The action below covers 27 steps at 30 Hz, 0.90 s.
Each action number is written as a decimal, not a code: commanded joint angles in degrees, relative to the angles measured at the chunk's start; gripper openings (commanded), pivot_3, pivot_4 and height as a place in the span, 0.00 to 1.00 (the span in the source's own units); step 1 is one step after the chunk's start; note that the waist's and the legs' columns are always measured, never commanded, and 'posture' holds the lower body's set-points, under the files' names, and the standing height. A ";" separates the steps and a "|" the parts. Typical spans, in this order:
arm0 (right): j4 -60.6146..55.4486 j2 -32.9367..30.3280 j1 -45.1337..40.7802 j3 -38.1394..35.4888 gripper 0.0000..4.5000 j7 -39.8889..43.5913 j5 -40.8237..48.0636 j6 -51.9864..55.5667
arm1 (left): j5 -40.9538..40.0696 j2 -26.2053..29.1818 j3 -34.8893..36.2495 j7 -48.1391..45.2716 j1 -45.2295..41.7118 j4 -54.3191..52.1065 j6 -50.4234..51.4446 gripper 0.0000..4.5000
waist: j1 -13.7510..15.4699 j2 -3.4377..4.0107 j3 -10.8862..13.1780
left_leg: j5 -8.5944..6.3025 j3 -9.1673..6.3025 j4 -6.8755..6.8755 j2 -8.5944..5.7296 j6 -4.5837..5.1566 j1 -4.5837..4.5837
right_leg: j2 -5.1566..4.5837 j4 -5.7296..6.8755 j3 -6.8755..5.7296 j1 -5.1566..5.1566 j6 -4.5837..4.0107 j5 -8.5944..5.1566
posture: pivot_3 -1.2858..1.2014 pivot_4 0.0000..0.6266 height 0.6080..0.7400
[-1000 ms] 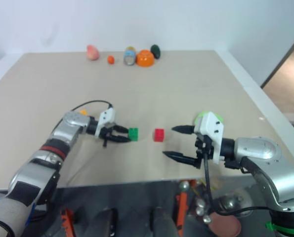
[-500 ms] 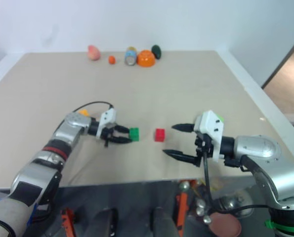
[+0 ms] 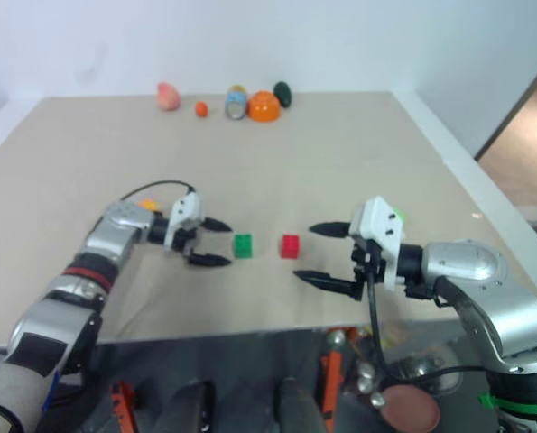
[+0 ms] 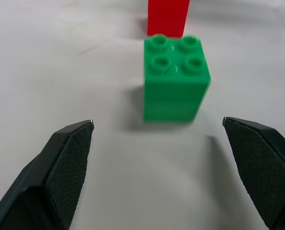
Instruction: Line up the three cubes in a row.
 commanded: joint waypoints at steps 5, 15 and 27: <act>-0.31 -1.22 -4.28 -1.50 0.95 2.03 2.00 -0.49 | -10.67 13.09 4.94 -7.53 11.85 -31.75 18.78 0.99 | -0.29 0.01 0.01 | 0.00 0.07 -0.04 0.05 0.00 -0.04 | 0.00 0.00 0.08 -0.06 -0.01 -0.02 | 0.52 0.24 0.99; -1.14 9.01 -10.32 5.34 0.95 -10.01 -1.57 1.35 | -22.95 11.43 30.67 27.14 34.92 -59.65 43.71 0.99 | -0.51 0.00 0.00 | 0.00 0.11 0.02 0.11 0.01 0.13 | 0.00 0.08 0.10 -0.01 -0.06 0.01 | 0.52 0.24 0.99; 4.17 13.81 -14.69 10.94 0.95 -9.96 -5.25 -0.36 | -19.41 3.02 34.01 52.57 43.82 -67.53 44.52 0.99 | 0.09 -0.08 -0.03 | 0.01 0.15 0.08 0.09 0.00 0.10 | 0.01 0.08 0.14 -0.02 -0.05 0.10 | 0.52 0.24 0.99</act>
